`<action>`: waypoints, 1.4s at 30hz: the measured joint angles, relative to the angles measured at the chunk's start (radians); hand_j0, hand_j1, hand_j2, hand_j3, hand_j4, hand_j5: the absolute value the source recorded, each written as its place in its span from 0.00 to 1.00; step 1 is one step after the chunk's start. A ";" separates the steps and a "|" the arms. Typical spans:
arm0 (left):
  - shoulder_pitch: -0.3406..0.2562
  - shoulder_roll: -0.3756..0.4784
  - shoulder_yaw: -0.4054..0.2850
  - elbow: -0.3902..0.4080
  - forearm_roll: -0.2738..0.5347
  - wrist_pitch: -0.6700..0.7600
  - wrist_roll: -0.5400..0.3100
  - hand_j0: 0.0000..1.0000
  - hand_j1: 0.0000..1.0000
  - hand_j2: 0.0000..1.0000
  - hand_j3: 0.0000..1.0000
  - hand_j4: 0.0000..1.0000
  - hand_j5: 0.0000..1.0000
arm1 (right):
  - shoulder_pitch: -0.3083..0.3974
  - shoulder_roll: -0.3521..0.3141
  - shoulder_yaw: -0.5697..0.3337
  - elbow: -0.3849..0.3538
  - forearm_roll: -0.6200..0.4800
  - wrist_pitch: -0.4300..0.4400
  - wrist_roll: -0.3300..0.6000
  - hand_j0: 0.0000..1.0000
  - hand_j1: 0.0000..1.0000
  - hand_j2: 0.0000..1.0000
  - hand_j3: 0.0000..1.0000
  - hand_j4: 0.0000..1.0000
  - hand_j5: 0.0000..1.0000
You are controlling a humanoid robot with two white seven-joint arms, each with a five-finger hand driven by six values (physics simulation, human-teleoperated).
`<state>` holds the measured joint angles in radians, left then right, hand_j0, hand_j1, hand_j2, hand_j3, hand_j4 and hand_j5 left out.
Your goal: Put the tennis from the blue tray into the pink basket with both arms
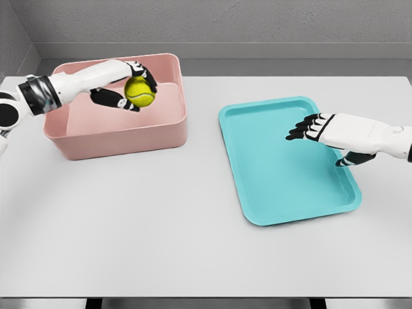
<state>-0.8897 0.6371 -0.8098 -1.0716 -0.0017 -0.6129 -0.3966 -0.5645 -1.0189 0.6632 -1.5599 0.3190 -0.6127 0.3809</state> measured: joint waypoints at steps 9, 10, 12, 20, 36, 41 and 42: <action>-0.011 -0.027 0.005 0.091 -0.007 0.000 -0.001 0.52 0.52 0.52 0.52 0.52 0.52 | 0.002 0.000 0.000 0.000 0.000 0.000 0.000 1.00 1.00 1.00 1.00 1.00 1.00; -0.011 -0.031 0.005 0.101 -0.010 0.000 -0.001 0.52 0.52 0.52 0.52 0.52 0.52 | 0.002 0.000 0.000 0.000 0.000 0.000 0.000 1.00 1.00 1.00 1.00 1.00 1.00; -0.011 -0.040 0.005 0.123 -0.015 0.000 -0.001 0.52 0.52 0.52 0.52 0.52 0.52 | 0.002 0.000 0.000 0.000 0.000 0.000 0.000 1.00 1.00 1.00 1.00 1.00 1.00; -0.011 -0.052 0.012 0.164 -0.023 0.000 0.000 0.76 0.76 0.76 0.76 0.76 0.76 | 0.000 0.000 0.000 0.000 0.000 0.000 0.000 1.00 1.00 1.00 1.00 1.00 1.00; 0.051 0.008 0.075 0.044 -0.008 0.000 0.017 1.00 1.00 1.00 1.00 1.00 1.00 | 0.002 0.001 0.001 0.001 0.000 0.000 0.000 1.00 1.00 1.00 1.00 1.00 1.00; 0.123 0.081 0.136 -0.064 -0.005 0.000 0.017 1.00 1.00 1.00 1.00 1.00 1.00 | 0.002 0.001 0.002 0.001 0.000 0.000 0.000 1.00 1.00 1.00 1.00 1.00 1.00; 0.140 0.095 0.144 -0.083 -0.005 0.000 0.017 1.00 1.00 1.00 1.00 1.00 1.00 | 0.002 0.001 0.002 0.001 0.000 0.000 0.000 1.00 1.00 1.00 1.00 1.00 1.00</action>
<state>-0.7501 0.7323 -0.6658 -1.1551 -0.0064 -0.6131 -0.3796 -0.5630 -1.0179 0.6648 -1.5586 0.3190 -0.6127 0.3804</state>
